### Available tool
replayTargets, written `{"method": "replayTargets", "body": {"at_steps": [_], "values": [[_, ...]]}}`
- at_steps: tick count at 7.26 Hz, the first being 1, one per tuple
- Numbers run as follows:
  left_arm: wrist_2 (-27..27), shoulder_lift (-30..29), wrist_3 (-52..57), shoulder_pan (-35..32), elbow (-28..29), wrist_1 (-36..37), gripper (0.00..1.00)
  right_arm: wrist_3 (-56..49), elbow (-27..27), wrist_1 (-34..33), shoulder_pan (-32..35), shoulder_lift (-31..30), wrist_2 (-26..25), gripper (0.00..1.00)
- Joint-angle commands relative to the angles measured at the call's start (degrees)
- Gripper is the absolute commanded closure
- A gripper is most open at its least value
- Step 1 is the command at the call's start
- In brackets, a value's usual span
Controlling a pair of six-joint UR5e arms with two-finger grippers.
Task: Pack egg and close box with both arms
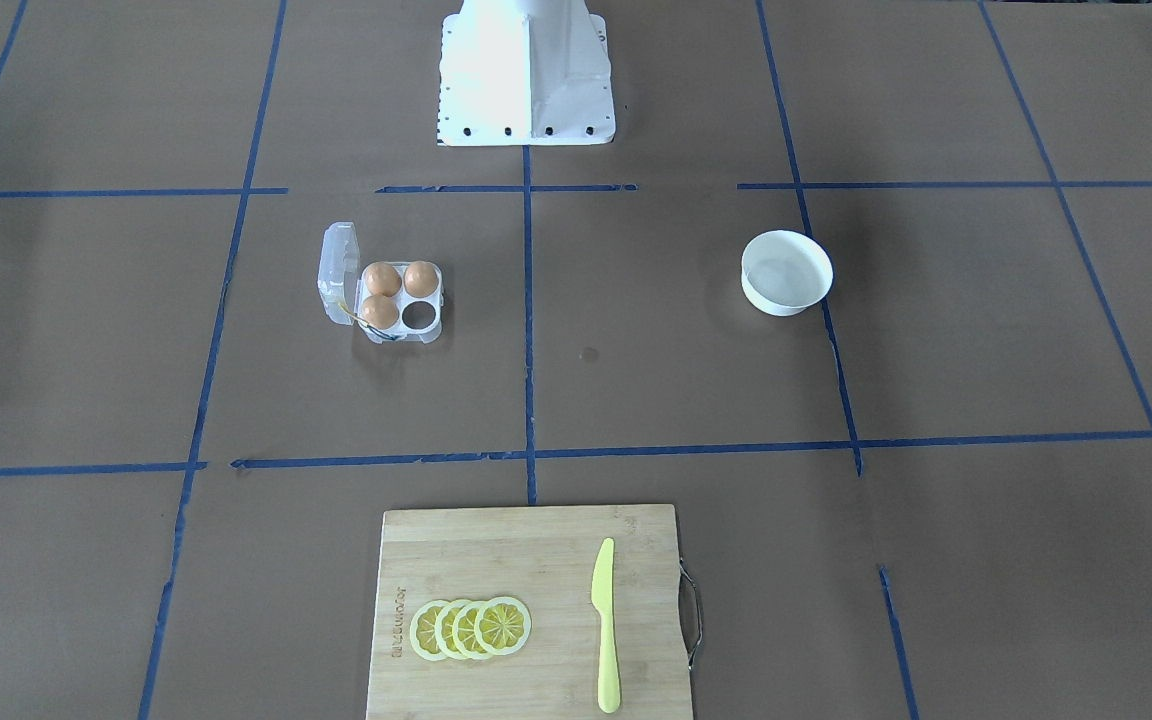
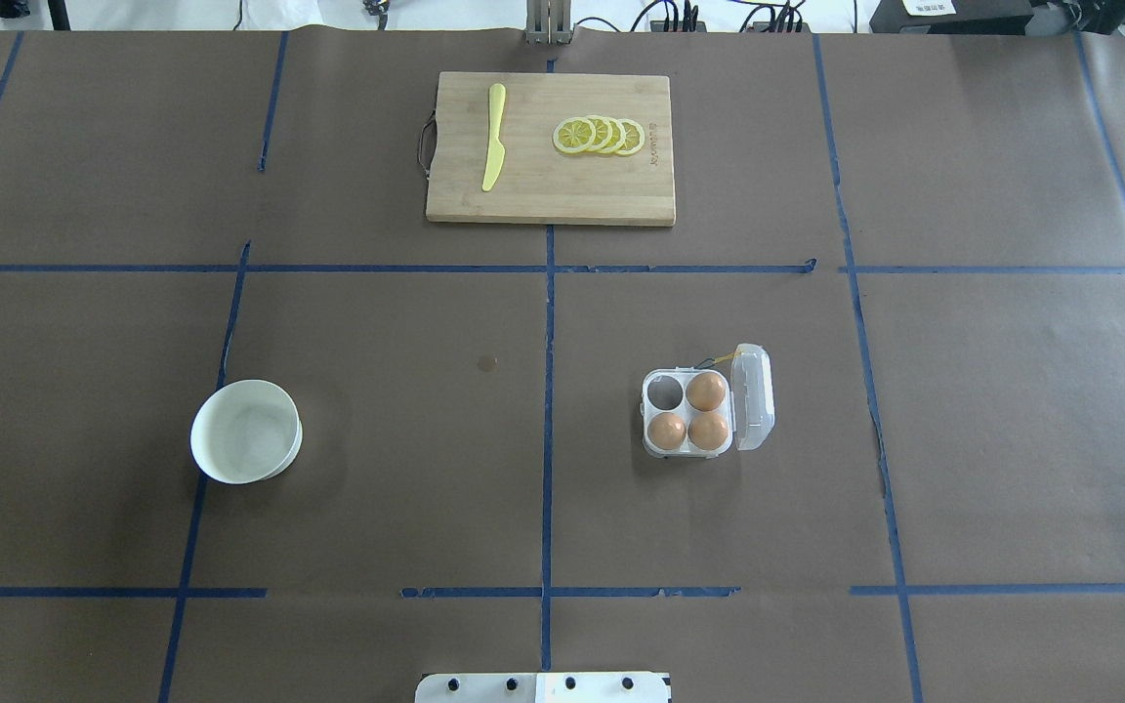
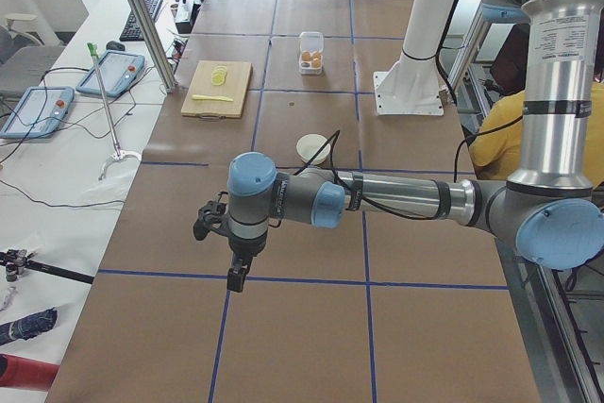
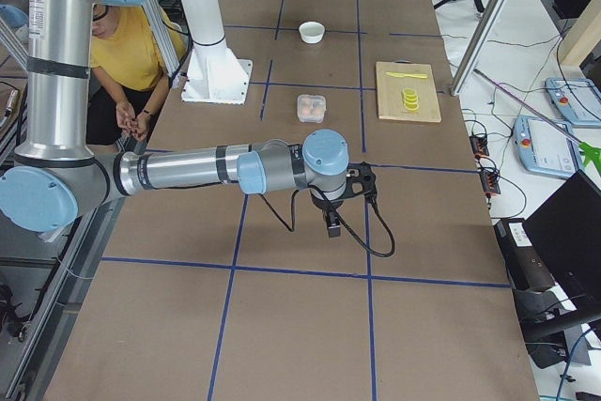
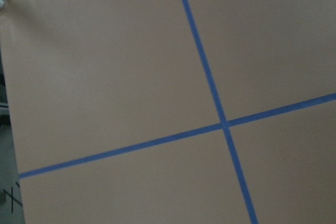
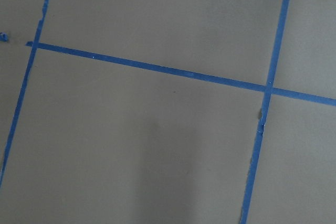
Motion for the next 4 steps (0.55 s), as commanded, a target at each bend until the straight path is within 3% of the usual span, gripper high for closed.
{"method": "replayTargets", "body": {"at_steps": [1, 2, 3, 4], "values": [[-4.0, 1.6, 1.7, -3.3, -1.1, 6.1, 0.0, 16.5, 5.2, 3.3, -11.1, -0.1, -2.5, 0.0], [-4.2, 1.5, 1.6, -3.4, -1.7, 6.0, 0.0, 27.8, 5.1, 12.3, -16.2, -0.5, -4.2, 0.0], [-4.3, 1.0, 1.5, -3.3, -1.7, 5.8, 0.0, 42.2, 5.2, 22.7, -22.1, -0.7, -7.7, 0.17], [-4.3, 0.7, 1.5, -3.3, -1.8, 5.7, 0.0, 58.0, 4.9, 32.0, -29.4, -0.3, -11.8, 0.6]]}}
